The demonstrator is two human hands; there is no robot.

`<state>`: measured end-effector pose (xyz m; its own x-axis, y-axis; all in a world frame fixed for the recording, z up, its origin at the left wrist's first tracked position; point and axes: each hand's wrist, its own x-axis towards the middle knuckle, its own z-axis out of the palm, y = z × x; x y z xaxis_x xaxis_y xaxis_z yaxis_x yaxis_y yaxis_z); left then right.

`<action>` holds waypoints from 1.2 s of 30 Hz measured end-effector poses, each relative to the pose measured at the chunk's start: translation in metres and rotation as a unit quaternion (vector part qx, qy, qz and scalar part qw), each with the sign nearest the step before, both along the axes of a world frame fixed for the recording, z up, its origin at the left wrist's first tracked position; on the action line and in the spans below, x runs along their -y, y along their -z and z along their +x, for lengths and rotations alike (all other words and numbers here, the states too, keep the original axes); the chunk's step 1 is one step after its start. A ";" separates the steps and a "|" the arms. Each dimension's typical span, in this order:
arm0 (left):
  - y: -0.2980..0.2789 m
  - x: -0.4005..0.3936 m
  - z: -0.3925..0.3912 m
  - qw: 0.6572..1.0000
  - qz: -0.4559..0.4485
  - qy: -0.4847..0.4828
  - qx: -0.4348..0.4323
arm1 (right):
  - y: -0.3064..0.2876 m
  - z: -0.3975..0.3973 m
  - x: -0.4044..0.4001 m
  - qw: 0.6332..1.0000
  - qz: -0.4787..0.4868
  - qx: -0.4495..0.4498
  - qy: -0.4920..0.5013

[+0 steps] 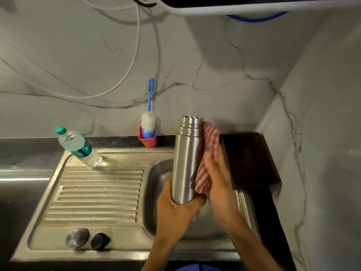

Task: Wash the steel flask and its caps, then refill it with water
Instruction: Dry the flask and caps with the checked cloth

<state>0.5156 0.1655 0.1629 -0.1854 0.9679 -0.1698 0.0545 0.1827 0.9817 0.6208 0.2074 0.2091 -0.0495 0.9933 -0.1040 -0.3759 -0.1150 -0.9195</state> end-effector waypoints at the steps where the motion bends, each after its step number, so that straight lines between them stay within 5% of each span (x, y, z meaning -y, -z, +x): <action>1: -0.002 0.000 -0.001 0.999 -0.018 0.009 0.042 | 0.007 -0.002 0.003 0.999 0.030 0.043 -0.003; 6: -0.021 -0.010 -0.012 0.978 -0.056 0.163 0.120 | 0.021 0.008 -0.002 0.988 0.105 0.110 -0.016; 10: -0.017 -0.031 -0.013 0.973 -0.117 0.061 0.190 | 0.014 0.019 -0.007 0.981 0.110 0.157 -0.019; 13: -0.016 -0.039 -0.008 0.972 -0.068 0.036 0.221 | 0.011 0.022 -0.008 0.909 0.221 0.351 -0.035; 17: -0.033 -0.046 -0.011 0.924 0.017 0.036 0.381 | 0.007 0.027 -0.011 0.805 0.319 0.500 -0.017; 22: -0.040 -0.061 -0.027 0.936 0.004 0.029 0.351 | 0.020 0.035 0.000 0.867 0.292 0.403 -0.028; 24: -0.050 -0.065 -0.030 0.943 -0.001 0.040 0.332 | 0.019 0.038 0.000 0.813 0.329 0.479 -0.033; 26: -0.057 -0.070 -0.029 0.940 -0.006 0.042 0.339 | 0.023 0.036 0.000 0.708 0.392 0.586 -0.034; 28: -0.062 -0.075 -0.026 0.946 -0.014 0.028 0.322 | 0.027 0.031 0.003 0.675 0.418 0.608 -0.022; 30: -0.061 -0.077 -0.022 0.954 0.006 0.009 0.300 | 0.026 0.025 0.006 0.756 0.365 0.543 -0.003; 32: -0.061 -0.078 -0.020 0.962 0.026 -0.003 0.270 | 0.017 0.018 0.004 0.925 0.207 0.315 -0.034; 33: -0.061 -0.080 -0.019 0.965 0.033 -0.003 0.259 | 0.011 0.017 0.002 0.978 0.109 0.170 -0.060; 36: -0.066 -0.085 -0.021 0.965 0.045 0.015 0.257 | 0.005 0.020 -0.007 0.985 -0.111 -0.050 -0.121</action>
